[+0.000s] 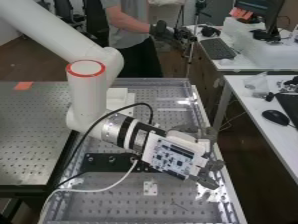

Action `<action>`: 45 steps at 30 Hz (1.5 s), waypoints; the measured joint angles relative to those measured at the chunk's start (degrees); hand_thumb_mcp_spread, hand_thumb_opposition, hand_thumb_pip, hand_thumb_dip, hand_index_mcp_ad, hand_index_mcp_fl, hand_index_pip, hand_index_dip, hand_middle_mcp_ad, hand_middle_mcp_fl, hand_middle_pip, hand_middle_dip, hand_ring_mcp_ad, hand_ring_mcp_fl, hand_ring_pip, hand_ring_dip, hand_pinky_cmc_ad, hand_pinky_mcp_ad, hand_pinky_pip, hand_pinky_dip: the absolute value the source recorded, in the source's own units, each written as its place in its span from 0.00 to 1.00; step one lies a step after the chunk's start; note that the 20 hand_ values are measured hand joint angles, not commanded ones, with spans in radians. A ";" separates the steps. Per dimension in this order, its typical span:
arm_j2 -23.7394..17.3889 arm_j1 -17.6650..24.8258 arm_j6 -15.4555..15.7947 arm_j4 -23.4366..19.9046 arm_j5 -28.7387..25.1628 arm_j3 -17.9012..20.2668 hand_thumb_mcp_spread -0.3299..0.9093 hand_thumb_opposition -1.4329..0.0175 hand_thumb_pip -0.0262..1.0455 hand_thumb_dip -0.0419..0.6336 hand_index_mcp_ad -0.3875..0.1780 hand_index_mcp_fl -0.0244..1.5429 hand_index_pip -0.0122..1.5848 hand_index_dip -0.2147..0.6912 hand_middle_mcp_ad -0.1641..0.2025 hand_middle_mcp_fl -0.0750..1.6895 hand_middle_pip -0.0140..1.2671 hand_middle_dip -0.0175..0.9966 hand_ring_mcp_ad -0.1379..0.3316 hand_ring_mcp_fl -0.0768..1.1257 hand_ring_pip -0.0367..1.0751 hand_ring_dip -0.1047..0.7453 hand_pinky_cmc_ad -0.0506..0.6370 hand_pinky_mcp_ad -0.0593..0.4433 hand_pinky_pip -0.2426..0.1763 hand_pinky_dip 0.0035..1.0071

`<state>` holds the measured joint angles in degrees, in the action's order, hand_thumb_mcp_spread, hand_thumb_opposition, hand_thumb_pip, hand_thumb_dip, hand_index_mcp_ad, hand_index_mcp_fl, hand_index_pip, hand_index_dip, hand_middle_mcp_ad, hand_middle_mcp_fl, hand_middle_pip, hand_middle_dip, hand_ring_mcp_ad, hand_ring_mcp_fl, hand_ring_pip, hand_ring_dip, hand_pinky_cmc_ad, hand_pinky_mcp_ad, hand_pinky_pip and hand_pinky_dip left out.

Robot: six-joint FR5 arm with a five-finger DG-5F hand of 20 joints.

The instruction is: Grab the chopstick and place it in the clear container

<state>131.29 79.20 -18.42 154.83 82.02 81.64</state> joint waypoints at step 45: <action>-0.26 -0.46 3.51 0.90 -1.35 -0.76 0.87 0.28 0.44 0.50 0.21 0.69 0.40 0.61 0.59 0.72 0.21 0.71 0.44 0.52 0.13 0.62 0.55 0.61 0.47 0.15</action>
<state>131.03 78.74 -14.91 155.73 80.67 80.89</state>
